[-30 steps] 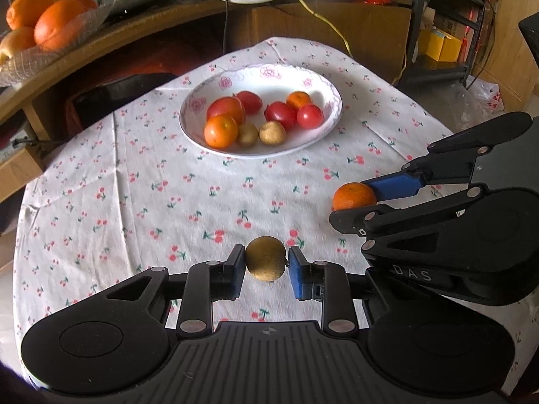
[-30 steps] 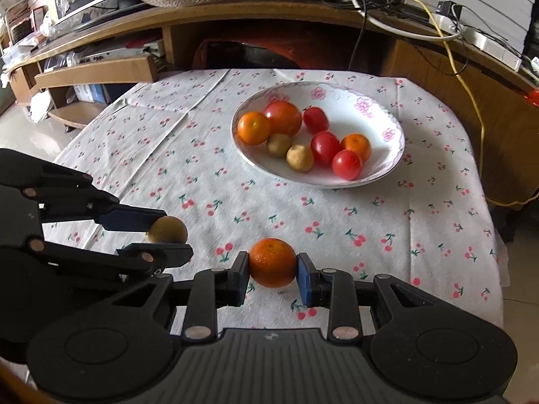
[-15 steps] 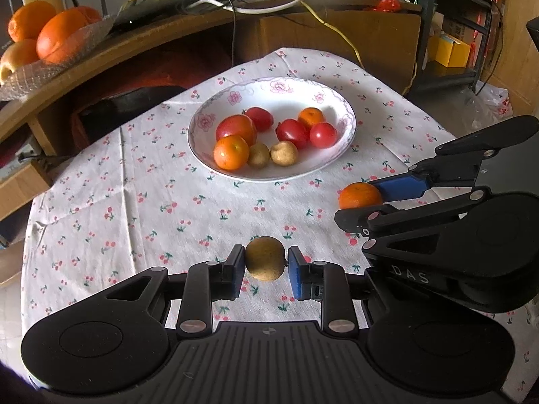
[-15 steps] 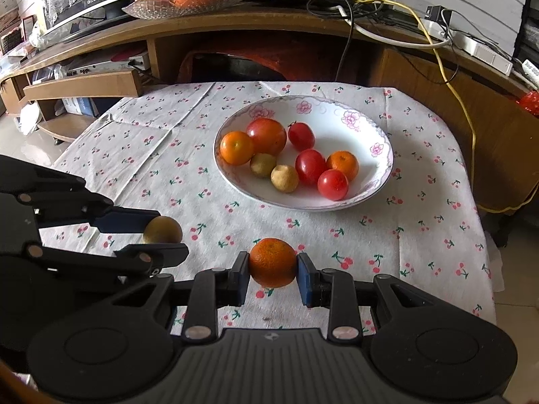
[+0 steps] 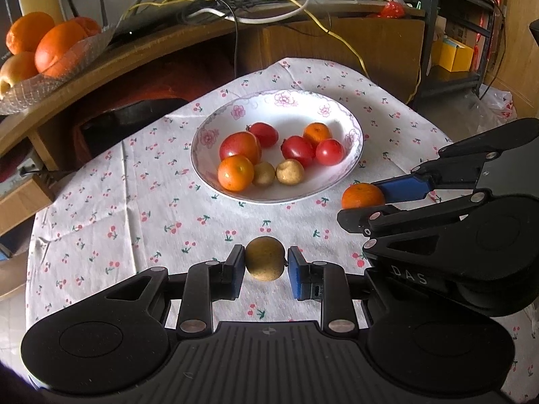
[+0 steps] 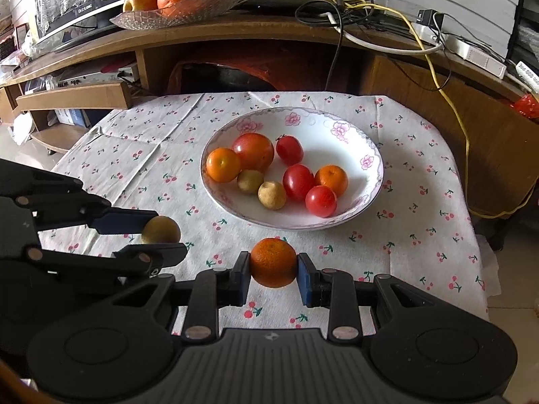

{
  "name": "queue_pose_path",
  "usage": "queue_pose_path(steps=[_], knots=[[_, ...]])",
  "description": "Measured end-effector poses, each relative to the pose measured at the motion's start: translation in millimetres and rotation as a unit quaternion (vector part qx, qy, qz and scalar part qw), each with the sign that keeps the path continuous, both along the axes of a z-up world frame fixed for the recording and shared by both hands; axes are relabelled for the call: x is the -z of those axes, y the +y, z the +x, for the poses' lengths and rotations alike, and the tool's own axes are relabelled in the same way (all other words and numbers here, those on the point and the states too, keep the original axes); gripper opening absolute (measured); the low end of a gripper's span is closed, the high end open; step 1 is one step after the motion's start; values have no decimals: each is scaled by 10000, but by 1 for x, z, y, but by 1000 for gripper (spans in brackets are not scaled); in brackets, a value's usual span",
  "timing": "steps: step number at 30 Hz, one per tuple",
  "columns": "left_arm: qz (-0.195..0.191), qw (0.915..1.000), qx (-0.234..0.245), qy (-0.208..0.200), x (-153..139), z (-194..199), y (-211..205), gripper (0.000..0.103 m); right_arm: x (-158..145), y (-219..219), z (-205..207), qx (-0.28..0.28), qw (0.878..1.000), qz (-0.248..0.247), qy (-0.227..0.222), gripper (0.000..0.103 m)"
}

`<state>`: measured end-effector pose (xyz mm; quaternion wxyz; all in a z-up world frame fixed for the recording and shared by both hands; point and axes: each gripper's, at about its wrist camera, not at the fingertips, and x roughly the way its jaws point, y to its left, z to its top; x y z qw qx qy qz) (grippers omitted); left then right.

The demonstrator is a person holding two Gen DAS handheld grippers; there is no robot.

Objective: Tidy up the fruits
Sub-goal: 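Lift both held fruits and carry them over the white bowl, then open the left tool to drop the brown fruit while the right tool holds the mandarin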

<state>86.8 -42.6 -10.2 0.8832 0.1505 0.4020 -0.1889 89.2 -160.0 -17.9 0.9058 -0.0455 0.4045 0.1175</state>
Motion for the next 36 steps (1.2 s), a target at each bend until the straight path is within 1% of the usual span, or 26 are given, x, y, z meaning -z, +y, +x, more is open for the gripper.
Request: queue_pose_path(steps=[20, 36], knots=[[-26, 9999, -12, -135, -2, 20, -6, 33, -4, -7, 21, 88, 9999, -11, -102, 31], [-85, 9996, -81, -237, 0, 51, -16, 33, -1, -18, 53, 205, 9996, 21, -193, 31]])
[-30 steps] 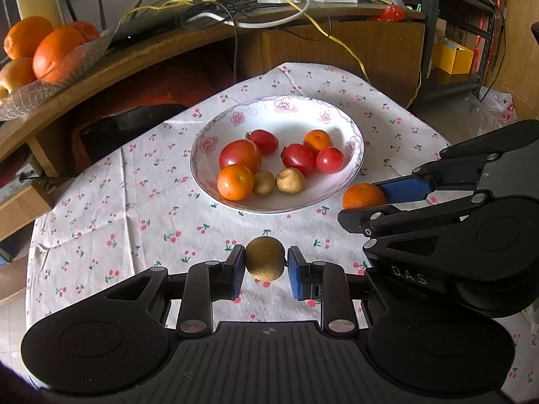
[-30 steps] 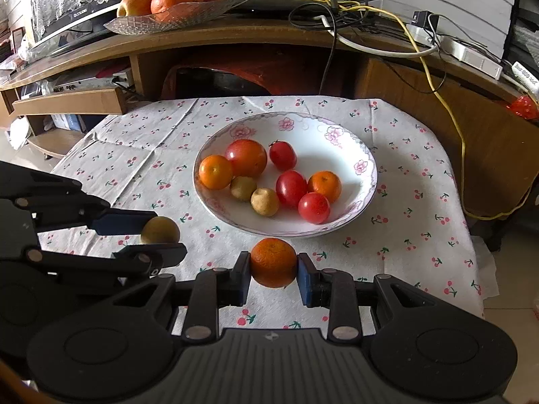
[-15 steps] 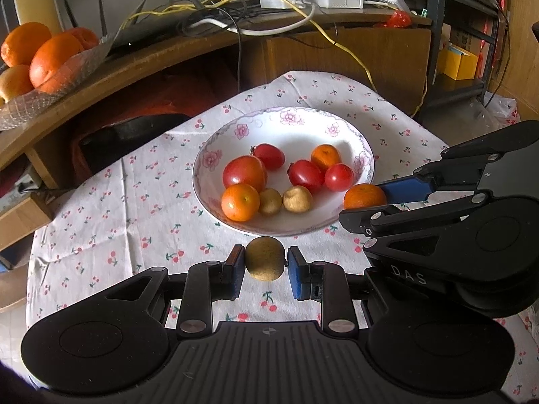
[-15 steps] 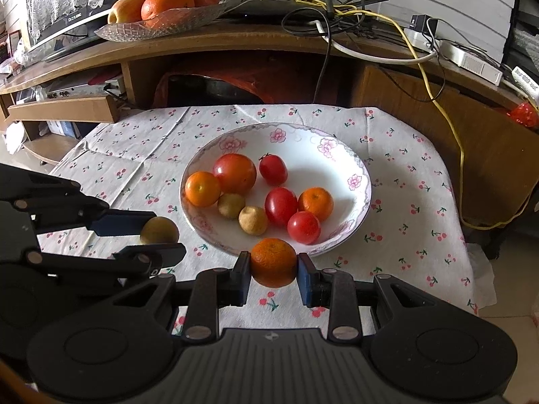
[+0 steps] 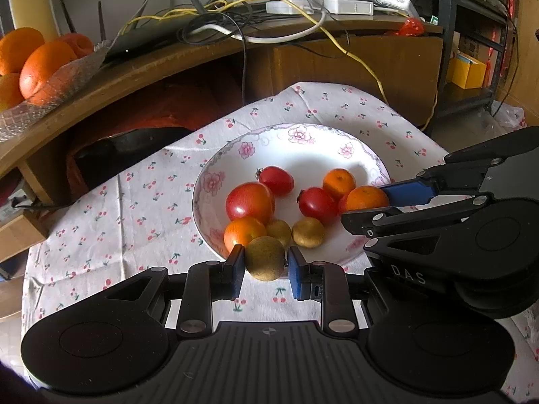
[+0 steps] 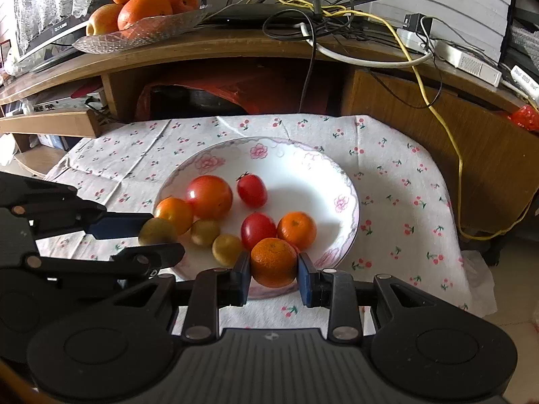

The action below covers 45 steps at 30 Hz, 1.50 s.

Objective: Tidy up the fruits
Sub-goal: 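Open the left tool to drop the brown fruit while the right tool holds the mandarin, then open the right tool to drop the mandarin into the bowl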

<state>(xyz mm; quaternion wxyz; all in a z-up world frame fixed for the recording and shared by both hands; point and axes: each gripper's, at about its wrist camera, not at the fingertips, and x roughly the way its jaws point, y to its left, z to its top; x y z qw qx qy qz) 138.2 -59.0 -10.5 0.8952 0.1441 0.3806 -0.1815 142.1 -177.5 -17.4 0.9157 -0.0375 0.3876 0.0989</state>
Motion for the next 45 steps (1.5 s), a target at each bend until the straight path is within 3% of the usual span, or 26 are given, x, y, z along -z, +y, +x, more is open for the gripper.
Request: queue_pose_path(steps=[20, 30, 40, 45], knots=[[-197, 9997, -135, 28, 7, 25, -1, 33, 1, 1, 22, -42, 9991, -258, -323, 31], [-333, 9991, -262, 66, 6, 39, 4, 34, 1, -2, 35, -66, 9992, -58, -379, 31], [-612, 9973, -353, 215, 4, 38, 9, 42, 0, -10, 35, 42, 9995, 196, -246, 31], [-637, 9971, -381, 173, 1, 37, 11, 52, -3, -14, 34, 59, 9992, 328, -208, 32]])
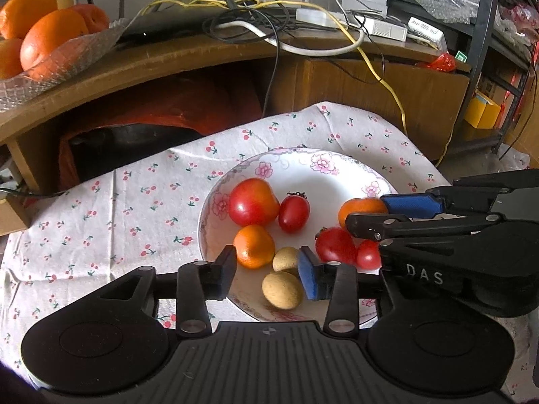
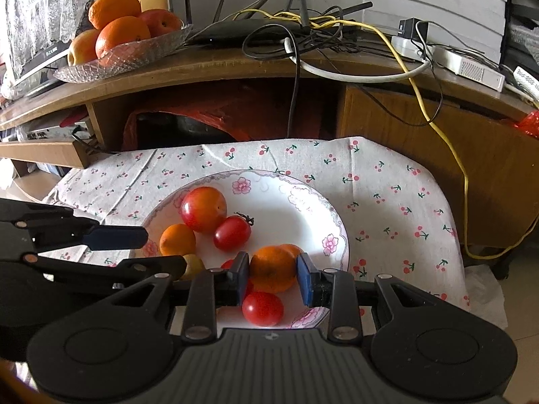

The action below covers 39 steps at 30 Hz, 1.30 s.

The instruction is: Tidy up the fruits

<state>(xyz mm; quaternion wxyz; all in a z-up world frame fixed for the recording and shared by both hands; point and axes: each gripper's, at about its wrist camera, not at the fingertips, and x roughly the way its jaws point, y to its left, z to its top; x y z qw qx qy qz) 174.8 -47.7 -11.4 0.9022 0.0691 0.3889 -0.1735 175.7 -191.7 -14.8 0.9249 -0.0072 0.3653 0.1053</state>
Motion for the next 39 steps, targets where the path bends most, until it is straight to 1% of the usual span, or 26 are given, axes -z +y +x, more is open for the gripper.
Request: queue_pose_path(steps=[1, 4, 8, 12, 16, 21, 26, 30, 33, 36, 39], knots=[[0, 10000, -16, -17, -1, -1, 1, 53, -1, 0, -1, -2, 10000, 23, -5, 33], [-34, 9999, -96, -42, -6, -2, 6, 61, -5, -2, -4, 25, 9999, 94, -33, 34], [-89, 9998, -170, -86, -12, -9, 11, 75, -12, -5, -12, 146, 9998, 137, -68, 36], [-23, 9996, -214, -186, -18, -20, 13, 85, -18, -6, -24, 212, 9996, 140, -85, 37], [25, 9992, -312, -241, -23, -35, 15, 87, -24, -6, -38, 253, 9994, 183, -125, 40], [-22, 9988, -397, -271, -27, -53, 19, 95, -28, -10, -64, 345, 9990, 266, -80, 41], [55, 9982, -435, -405, -30, -74, 21, 103, -32, -12, -93, 453, 9983, 365, -58, 42], [0, 9973, -588, -431, -31, -88, 27, 103, -32, -12, -112, 499, 9977, 451, 20, 43], [30, 9964, -736, -416, -30, -97, 29, 103, -32, -10, -125, 501, 9976, 467, 53, 43], [146, 9959, -812, -367, -28, -105, 29, 103, -32, -8, -135, 519, 9975, 484, 58, 43], [371, 9952, -841, -321, -25, -115, 25, 103, -30, -7, -144, 539, 9971, 529, 110, 43]])
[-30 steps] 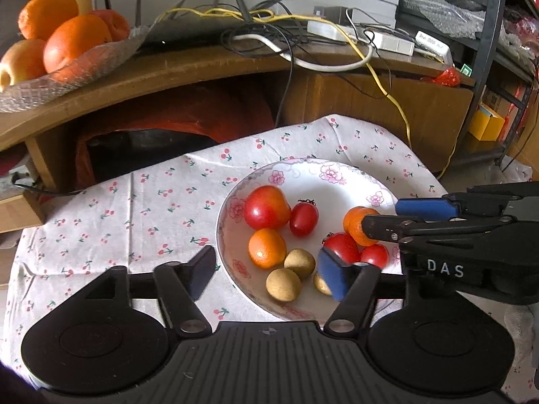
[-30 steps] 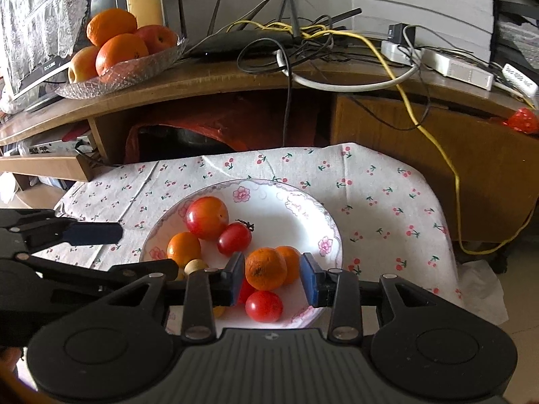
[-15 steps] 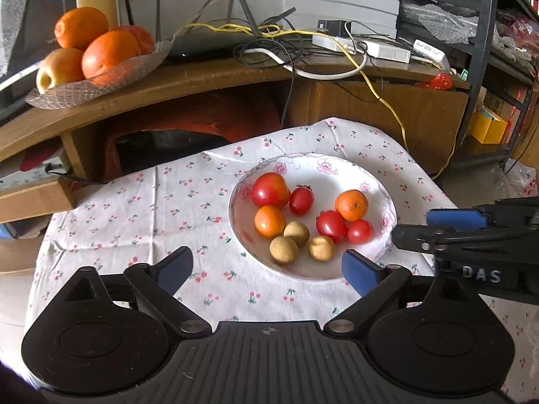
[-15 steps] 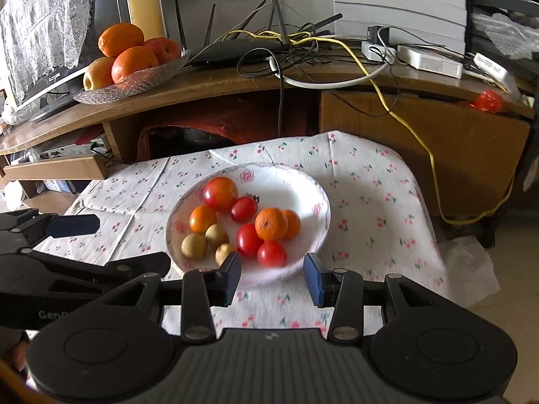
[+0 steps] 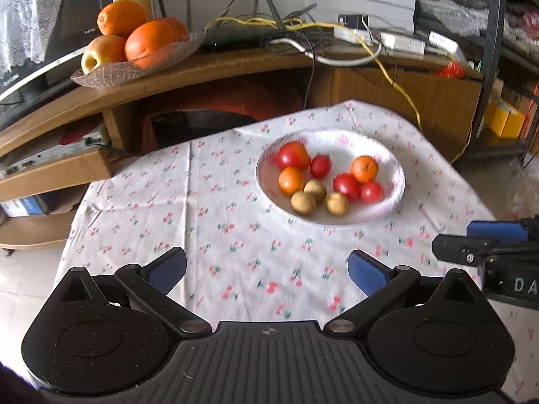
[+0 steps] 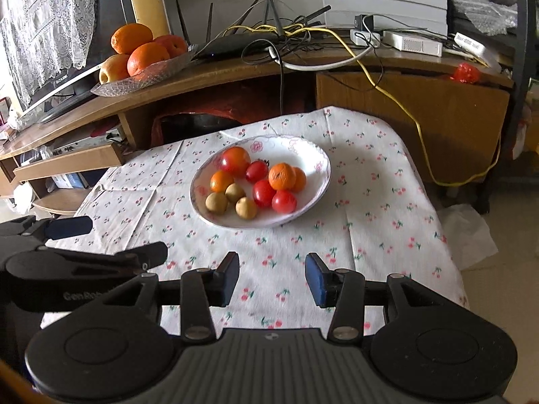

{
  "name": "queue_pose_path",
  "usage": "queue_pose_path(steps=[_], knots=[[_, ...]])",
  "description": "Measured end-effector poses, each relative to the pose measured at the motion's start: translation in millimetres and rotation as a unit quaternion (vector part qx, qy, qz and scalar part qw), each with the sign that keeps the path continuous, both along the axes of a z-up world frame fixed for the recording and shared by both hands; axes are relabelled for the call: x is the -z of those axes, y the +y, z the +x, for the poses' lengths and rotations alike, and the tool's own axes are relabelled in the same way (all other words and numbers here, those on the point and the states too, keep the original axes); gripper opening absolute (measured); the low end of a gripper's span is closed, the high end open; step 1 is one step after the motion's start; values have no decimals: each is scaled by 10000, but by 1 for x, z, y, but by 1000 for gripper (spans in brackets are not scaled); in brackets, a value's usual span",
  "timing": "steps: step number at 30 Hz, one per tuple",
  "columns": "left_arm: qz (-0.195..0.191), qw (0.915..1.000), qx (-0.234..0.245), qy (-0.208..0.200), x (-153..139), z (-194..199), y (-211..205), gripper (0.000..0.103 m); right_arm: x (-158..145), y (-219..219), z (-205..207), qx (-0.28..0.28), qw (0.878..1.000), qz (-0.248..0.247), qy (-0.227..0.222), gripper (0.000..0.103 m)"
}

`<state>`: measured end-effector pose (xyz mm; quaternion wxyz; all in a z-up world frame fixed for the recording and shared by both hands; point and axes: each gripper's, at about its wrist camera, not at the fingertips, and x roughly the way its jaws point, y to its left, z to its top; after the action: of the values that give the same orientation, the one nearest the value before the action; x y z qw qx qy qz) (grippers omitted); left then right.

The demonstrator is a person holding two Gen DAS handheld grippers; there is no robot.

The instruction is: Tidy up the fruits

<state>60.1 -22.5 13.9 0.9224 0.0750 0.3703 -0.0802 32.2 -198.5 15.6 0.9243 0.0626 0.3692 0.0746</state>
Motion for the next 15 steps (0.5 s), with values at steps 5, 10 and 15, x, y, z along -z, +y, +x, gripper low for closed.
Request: queue_pose_path(steps=[5, 10, 15], knots=[[134, 9999, 27, 22, -1, -15, -4, 103, 1, 3, -16, -17, 10000, 36, 22, 43], [-169, 9998, 23, 73, -6, -28, 0, 103, -2, 1, -34, 49, 9999, 147, -3, 43], [-609, 9981, -47, 123, -12, -40, 9, 103, -6, 2, -51, 75, 9997, 205, -54, 43]])
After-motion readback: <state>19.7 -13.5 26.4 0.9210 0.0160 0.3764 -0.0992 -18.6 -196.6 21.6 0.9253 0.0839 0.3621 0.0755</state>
